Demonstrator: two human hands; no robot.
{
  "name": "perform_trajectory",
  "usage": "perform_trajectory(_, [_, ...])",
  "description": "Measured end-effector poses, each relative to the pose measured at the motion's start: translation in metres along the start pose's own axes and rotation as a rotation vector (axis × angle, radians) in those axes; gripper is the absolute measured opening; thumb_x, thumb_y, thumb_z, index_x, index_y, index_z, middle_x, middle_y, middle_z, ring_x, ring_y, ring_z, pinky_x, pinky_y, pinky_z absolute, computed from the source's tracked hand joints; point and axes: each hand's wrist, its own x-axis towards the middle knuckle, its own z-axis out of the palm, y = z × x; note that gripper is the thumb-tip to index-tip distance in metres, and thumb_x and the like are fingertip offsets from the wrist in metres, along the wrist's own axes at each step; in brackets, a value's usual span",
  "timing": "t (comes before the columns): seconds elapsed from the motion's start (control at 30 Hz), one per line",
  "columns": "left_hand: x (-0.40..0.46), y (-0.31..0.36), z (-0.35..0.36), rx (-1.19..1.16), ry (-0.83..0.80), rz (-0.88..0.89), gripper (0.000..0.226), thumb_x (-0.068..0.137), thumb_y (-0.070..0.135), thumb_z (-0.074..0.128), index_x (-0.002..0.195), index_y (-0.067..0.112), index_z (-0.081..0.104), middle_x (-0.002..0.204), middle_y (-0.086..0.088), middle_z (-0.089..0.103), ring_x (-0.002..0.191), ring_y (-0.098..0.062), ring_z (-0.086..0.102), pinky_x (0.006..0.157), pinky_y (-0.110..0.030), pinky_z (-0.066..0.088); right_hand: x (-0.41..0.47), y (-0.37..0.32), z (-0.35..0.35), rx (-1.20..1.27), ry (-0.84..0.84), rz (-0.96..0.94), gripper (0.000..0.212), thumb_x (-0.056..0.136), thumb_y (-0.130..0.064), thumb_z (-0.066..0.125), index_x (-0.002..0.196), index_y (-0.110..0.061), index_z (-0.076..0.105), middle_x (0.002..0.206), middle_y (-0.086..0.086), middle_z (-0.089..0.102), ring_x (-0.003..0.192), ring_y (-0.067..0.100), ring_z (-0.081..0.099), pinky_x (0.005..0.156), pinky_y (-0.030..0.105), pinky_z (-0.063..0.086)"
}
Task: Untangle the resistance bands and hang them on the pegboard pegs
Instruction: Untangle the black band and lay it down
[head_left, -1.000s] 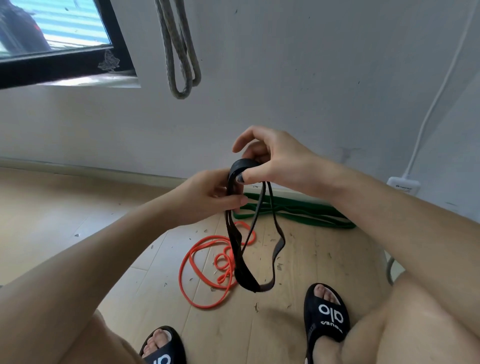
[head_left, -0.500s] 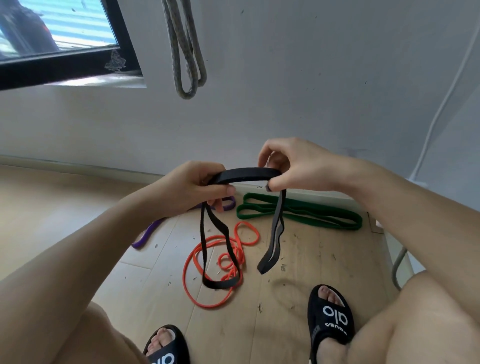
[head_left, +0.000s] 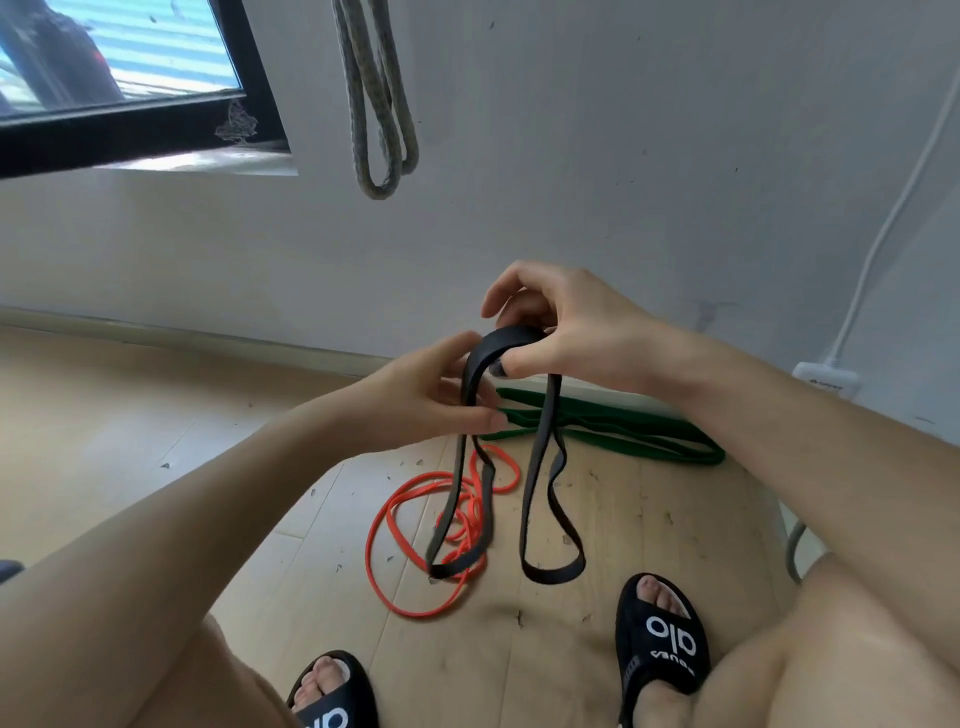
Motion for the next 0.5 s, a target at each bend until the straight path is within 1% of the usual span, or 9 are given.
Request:
perform_trajectory(0.1, [0.003, 0.008, 0.005, -0.104, 0.054, 0.076, 0.042, 0.089, 0.013, 0.079, 0.125, 0.021, 0.060, 0.105, -0.008, 0.070, 0.101, -0.021, 0.071, 0.095, -0.035, 0.058, 0.000, -0.003, 0.002, -0.017, -0.008, 0.002, 0.040, 0.080, -0.002, 0.076, 0.112, -0.020, 0.062, 0.089, -0.001, 0.075, 0.081, 0.010, 0.071, 0.078, 0.025, 0.057])
perform_trajectory(0.17, [0.006, 0.009, 0.008, -0.084, 0.045, 0.100, 0.033, 0.088, 0.014, 0.079, 0.118, 0.017, 0.065, 0.104, -0.008, 0.071, 0.101, -0.025, 0.069, 0.097, -0.041, 0.058, -0.001, -0.005, 0.002, 0.004, -0.016, 0.008, 0.040, 0.081, -0.001, 0.074, 0.113, -0.020, 0.062, 0.089, 0.001, 0.074, 0.080, 0.012, 0.070, 0.076, 0.027, 0.056])
perform_trajectory(0.23, [0.008, 0.007, 0.013, -0.060, 0.030, 0.095, 0.027, 0.088, 0.016, 0.079, 0.113, 0.013, 0.069, 0.106, -0.006, 0.072, 0.104, -0.023, 0.070, 0.101, -0.046, 0.056, -0.002, -0.006, 0.003, 0.045, -0.020, 0.010, 0.038, 0.082, 0.000, 0.073, 0.114, -0.018, 0.061, 0.088, 0.004, 0.074, 0.078, 0.018, 0.070, 0.074, 0.029, 0.057])
perform_trajectory(0.3, [0.011, 0.005, 0.018, -0.071, 0.045, 0.090, 0.023, 0.088, 0.012, 0.079, 0.110, 0.010, 0.071, 0.105, -0.005, 0.074, 0.103, -0.020, 0.071, 0.101, -0.042, 0.056, -0.003, -0.007, 0.005, 0.085, -0.012, 0.014, 0.037, 0.083, 0.000, 0.072, 0.114, -0.017, 0.060, 0.088, 0.006, 0.074, 0.079, 0.023, 0.070, 0.075, 0.033, 0.059])
perform_trajectory(0.37, [0.014, 0.004, 0.022, -0.106, 0.061, 0.092, 0.021, 0.088, 0.008, 0.078, 0.108, 0.008, 0.073, 0.101, -0.003, 0.076, 0.100, -0.017, 0.072, 0.097, -0.036, 0.056, -0.002, -0.006, 0.007, 0.126, 0.006, 0.024, 0.036, 0.084, -0.002, 0.074, 0.114, -0.018, 0.060, 0.088, 0.005, 0.074, 0.079, 0.018, 0.071, 0.076, 0.032, 0.058])
perform_trajectory(0.4, [0.015, 0.004, 0.023, -0.123, 0.070, 0.093, 0.022, 0.088, 0.009, 0.078, 0.109, 0.009, 0.072, 0.102, -0.003, 0.076, 0.100, -0.018, 0.072, 0.097, -0.036, 0.056, -0.002, -0.004, 0.007, 0.157, 0.016, 0.032, 0.036, 0.084, -0.003, 0.075, 0.113, -0.018, 0.060, 0.089, 0.005, 0.074, 0.081, 0.017, 0.071, 0.077, 0.033, 0.058])
perform_trajectory(0.5, [0.017, 0.003, 0.025, -0.185, 0.082, 0.110, 0.038, 0.084, 0.016, 0.081, 0.119, 0.019, 0.067, 0.110, -0.004, 0.075, 0.106, -0.023, 0.071, 0.100, -0.046, 0.056, 0.000, -0.001, 0.007, 0.244, 0.045, 0.052, 0.035, 0.084, -0.006, 0.076, 0.112, -0.019, 0.060, 0.093, 0.006, 0.075, 0.087, 0.021, 0.073, 0.085, 0.039, 0.059])
